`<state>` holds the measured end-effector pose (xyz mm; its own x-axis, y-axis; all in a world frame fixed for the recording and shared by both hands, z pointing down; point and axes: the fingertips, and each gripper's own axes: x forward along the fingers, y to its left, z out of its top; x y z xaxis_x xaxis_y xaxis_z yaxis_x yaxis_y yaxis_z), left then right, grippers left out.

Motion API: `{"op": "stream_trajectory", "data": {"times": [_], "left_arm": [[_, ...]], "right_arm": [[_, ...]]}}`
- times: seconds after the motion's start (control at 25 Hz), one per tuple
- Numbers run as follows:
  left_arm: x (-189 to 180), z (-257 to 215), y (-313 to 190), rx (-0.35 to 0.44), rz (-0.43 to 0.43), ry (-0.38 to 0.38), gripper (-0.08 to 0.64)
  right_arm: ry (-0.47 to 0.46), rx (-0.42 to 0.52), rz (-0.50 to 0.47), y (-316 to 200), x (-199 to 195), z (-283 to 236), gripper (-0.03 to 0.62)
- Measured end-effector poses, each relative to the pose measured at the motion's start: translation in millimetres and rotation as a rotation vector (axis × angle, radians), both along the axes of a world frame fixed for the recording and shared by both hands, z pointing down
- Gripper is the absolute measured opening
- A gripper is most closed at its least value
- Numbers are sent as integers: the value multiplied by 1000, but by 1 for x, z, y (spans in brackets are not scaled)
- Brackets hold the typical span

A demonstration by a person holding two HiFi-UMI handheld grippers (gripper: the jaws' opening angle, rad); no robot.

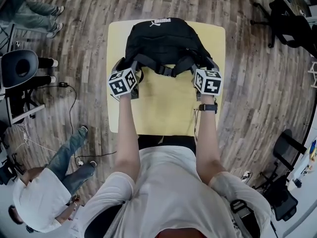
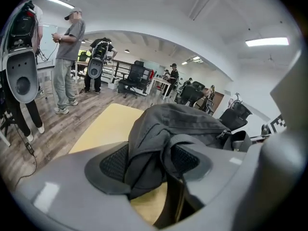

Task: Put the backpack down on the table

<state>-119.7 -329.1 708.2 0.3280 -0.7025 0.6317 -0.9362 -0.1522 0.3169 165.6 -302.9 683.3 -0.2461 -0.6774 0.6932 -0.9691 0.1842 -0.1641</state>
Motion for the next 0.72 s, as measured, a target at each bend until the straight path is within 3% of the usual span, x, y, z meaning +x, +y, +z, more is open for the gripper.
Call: {"op": "stream_trajectory", "data": {"times": [0.2, 0.72], "left_arm": [[-5, -14, 16, 5, -23, 18, 278], [-7, -58, 65, 51, 19, 19, 282]], "right_arm": [[-25, -42, 43, 25, 4, -10, 268], [-49, 42, 46, 60, -10, -66, 267]]}}
